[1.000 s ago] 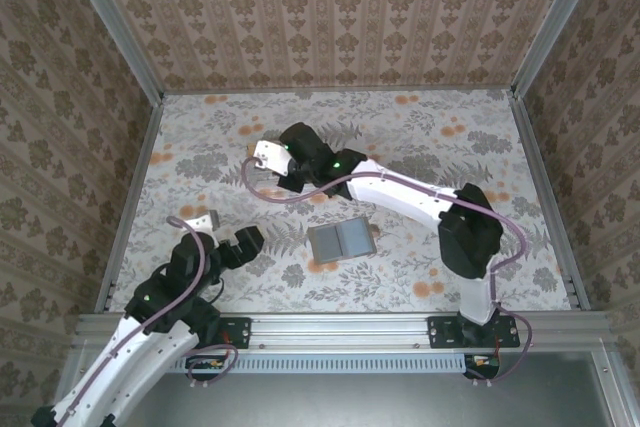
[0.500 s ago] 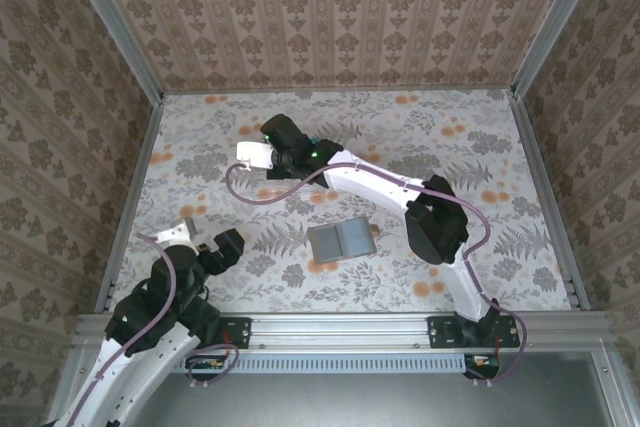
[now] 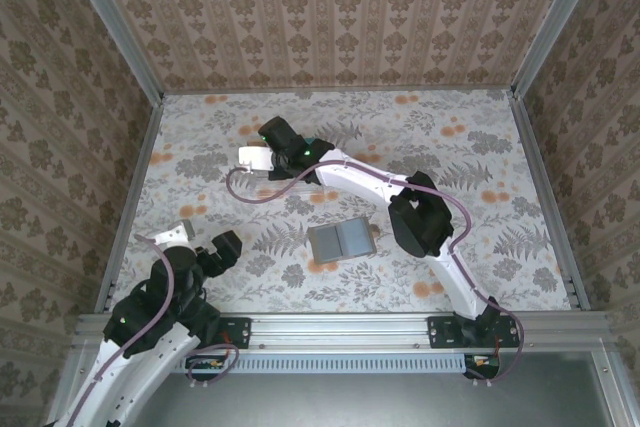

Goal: Take the credit cards out of the card holder

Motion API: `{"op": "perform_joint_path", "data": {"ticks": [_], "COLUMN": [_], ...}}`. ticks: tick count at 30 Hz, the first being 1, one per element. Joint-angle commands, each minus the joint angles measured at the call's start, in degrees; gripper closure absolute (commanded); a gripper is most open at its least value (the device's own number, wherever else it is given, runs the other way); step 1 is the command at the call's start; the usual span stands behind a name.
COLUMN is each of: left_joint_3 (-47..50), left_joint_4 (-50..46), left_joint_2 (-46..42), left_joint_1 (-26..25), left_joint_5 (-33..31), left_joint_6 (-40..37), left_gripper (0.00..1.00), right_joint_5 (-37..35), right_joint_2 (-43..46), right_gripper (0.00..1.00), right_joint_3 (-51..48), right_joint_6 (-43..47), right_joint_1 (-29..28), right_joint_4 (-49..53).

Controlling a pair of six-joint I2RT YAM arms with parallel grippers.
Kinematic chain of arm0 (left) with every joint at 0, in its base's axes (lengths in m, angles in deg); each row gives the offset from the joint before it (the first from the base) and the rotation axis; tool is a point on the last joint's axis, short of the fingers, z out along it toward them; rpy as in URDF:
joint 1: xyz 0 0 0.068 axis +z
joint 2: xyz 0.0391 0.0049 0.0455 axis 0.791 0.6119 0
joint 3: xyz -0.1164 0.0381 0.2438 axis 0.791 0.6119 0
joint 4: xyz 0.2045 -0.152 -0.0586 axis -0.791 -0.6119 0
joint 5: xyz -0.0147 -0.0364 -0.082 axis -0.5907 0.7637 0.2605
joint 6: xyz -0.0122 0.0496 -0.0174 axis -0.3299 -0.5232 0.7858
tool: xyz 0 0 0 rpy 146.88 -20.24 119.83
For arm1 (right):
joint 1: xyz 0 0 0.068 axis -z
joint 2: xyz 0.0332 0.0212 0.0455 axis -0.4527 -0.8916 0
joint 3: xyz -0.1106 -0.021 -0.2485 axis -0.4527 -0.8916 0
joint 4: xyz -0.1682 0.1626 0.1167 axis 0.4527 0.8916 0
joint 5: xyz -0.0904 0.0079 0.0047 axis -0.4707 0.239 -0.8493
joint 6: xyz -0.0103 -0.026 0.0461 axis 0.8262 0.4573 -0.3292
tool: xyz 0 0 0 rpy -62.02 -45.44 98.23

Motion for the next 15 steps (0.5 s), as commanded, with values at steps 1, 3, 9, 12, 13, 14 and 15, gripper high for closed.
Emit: {"op": "perform_joint_path", "data": {"ticks": [1, 3, 9, 12, 13, 14, 15], "left_joint_3": [-0.42, -0.36, 0.28, 0.48, 0.51, 0.45, 0.32], "left_joint_4": [-0.59, -0.59, 0.06, 0.13, 0.15, 0.07, -0.14], "left_joint_2": [-0.7, -0.72, -0.72, -0.69, -0.75, -0.76, -0.69], "left_joint_1": [0.36, 0.36, 0.44, 0.45, 0.45, 0.45, 0.45], "left_joint_5": [-0.41, -0.52, -0.5, -0.33, -0.32, -0.27, -0.32], "left_joint_6": [0.73, 0.66, 0.57, 0.57, 0.57, 0.6, 0.57], "left_gripper": [0.0, 0.0, 0.0, 0.0, 0.0, 0.0, 0.0], "right_joint_5": [-0.91, 0.04, 0.16, -0.31, -0.64, -0.61, 0.03], "right_joint_2": [-0.57, 0.16, 1.58, 0.98, 0.73, 0.62, 0.77], "right_gripper": [1.0, 1.0, 1.0, 1.0, 1.0, 1.0, 1.0], "right_joint_3": [3.18, 3.73, 3.63, 3.75, 3.79, 4.12, 4.46], "right_joint_6": [0.24, -1.0, -1.02, -0.52, -0.5, -0.92, -1.53], "right_joint_1": [0.37, 0.37, 0.39, 0.38, 0.34, 0.35, 0.36], "right_joint_4": [2.34, 3.27, 2.33, 1.75, 1.56, 1.96, 2.94]}}
